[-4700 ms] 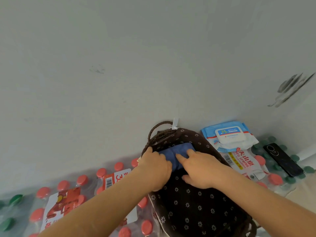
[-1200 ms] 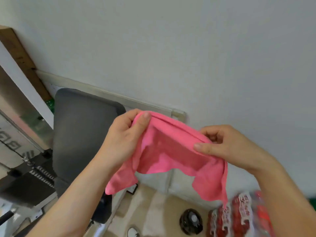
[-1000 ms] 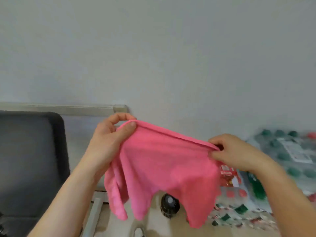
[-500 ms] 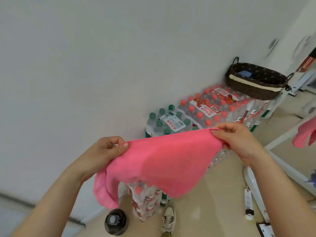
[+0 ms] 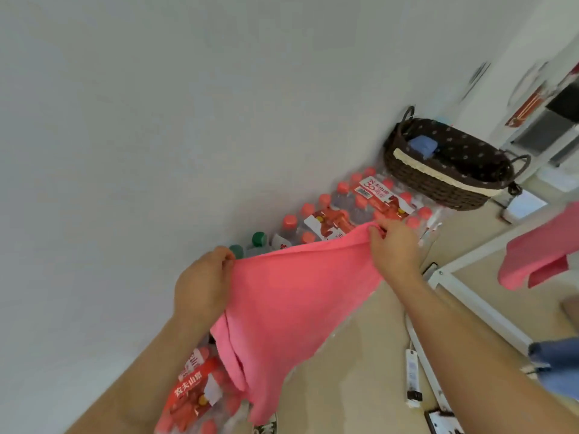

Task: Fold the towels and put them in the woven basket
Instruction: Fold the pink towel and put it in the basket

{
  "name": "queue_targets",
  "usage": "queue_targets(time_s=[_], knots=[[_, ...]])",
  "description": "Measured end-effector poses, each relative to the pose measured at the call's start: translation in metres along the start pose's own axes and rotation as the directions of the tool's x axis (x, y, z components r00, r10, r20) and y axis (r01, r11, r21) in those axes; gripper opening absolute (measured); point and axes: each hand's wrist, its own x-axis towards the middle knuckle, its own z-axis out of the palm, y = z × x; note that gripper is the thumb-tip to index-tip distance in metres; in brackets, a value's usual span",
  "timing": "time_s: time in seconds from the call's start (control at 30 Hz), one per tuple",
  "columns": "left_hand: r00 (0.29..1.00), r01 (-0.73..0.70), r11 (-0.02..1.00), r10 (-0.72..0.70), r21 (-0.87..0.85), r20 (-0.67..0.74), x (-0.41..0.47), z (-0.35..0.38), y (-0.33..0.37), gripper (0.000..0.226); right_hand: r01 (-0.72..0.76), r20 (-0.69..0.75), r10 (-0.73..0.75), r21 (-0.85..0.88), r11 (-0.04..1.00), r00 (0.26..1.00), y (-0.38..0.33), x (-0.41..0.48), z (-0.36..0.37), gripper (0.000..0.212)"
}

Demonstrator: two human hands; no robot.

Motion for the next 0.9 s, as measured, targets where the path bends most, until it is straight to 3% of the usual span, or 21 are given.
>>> queue_targets(time_s=[0.13,0.27,0.4,0.5,0.57,0.63,0.73,0.83,0.9], knots=[[0.996,-0.068,0.977,0.077,0.203,-0.035,0.019,0.011,-0.006,0.014,0.053,-0.005,-0.052,0.032,0.998,0.999,0.003,0.031,0.026,0.018],[0.980,-0.199,0.898,0.184,0.392,0.076,0.031,0.020,-0.010,0.014,0.005,-0.010,-0.004,0.064,0.998,1.000,0.000,0.058,0.042,0.009],[0.970,-0.243,0.859,0.209,0.451,0.126,0.044,0.032,0.015,0.011,0.038,0.099,-0.040,0.025,0.999,0.994,0.005,0.083,0.060,0.010],[0.948,-0.317,0.882,0.288,0.348,0.133,0.060,0.056,0.059,0.033,0.121,0.137,-0.118,-0.016,0.993,0.984,0.012,0.101,0.071,0.011],[0.942,-0.327,0.917,0.298,0.227,0.154,0.079,0.084,0.092,0.031,0.163,0.179,-0.158,-0.013,0.986,0.971,0.018,0.115,0.079,0.013],[0.950,-0.284,0.950,0.259,0.132,0.175,0.101,0.113,0.121,0.038,0.215,0.226,-0.213,0.017,0.976,0.951,0.024,0.128,0.088,0.016],[0.975,-0.127,0.990,0.113,0.063,0.189,0.129,0.142,0.152,0.031,0.276,0.315,-0.304,0.131,0.952,0.899,0.033,0.147,0.096,0.018],[0.991,-0.034,0.997,0.043,-0.069,0.129,0.145,0.149,0.162,0.023,0.164,0.373,-0.315,0.384,0.909,0.873,0.040,0.159,0.087,0.014],[0.994,0.002,0.991,0.012,-0.134,0.104,0.153,0.149,0.164,0.025,0.087,0.457,-0.312,0.449,0.889,0.833,0.048,0.160,0.076,0.013]])
